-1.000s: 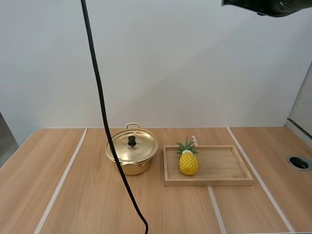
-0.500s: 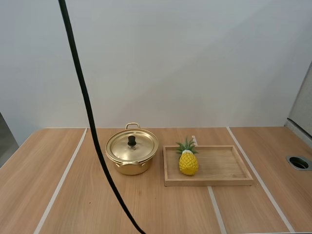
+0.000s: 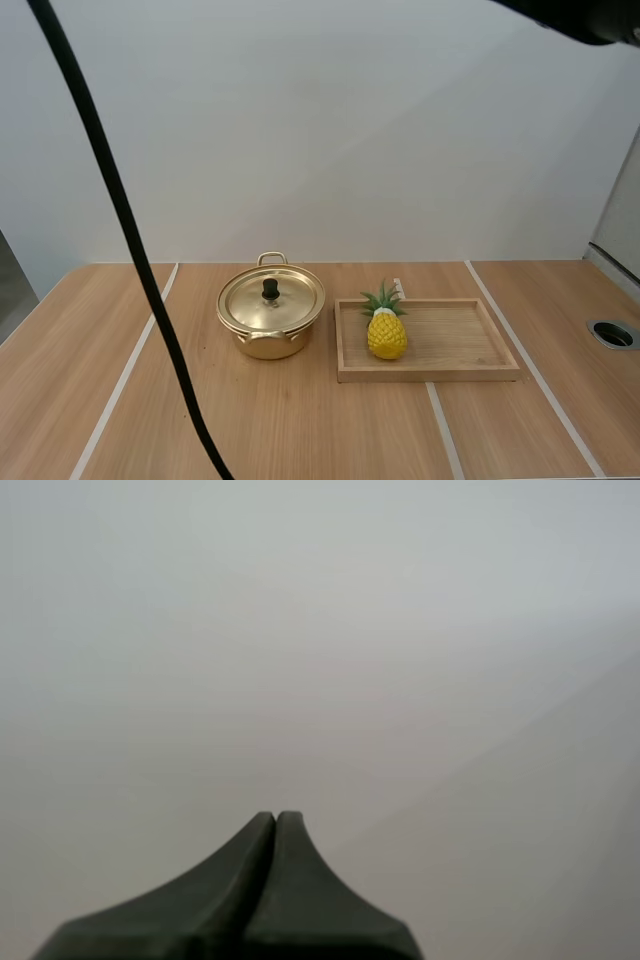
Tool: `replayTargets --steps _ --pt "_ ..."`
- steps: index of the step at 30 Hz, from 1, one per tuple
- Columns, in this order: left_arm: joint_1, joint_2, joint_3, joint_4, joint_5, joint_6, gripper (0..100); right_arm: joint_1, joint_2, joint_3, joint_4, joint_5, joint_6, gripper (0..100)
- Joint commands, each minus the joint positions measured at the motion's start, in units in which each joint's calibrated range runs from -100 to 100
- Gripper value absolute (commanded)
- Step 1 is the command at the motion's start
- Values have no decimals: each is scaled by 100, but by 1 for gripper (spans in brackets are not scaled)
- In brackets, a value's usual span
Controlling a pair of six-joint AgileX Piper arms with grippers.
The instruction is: Open the pot, put the grape inside, and close it
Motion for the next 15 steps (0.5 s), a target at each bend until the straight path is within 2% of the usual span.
replayTargets --steps 1,5,8,12,15 --pt "-115 -248 51 -105 324 6 0 -21 -413 184 92 -346 -93 0" --pt "-367 -596 51 -11 790 15 0 -21 -814 222 210 -247 -93 0" --pt "-529 -831 51 137 694 15 0 -21 -1052 222 310 -122 -93 0" --pt "-588 -1089 51 418 709 -232 0 -27 -1273 222 341 397 -138 0" --pt "-588 -1244 51 975 746 -755 0 -27 -1377 222 341 618 -138 0"
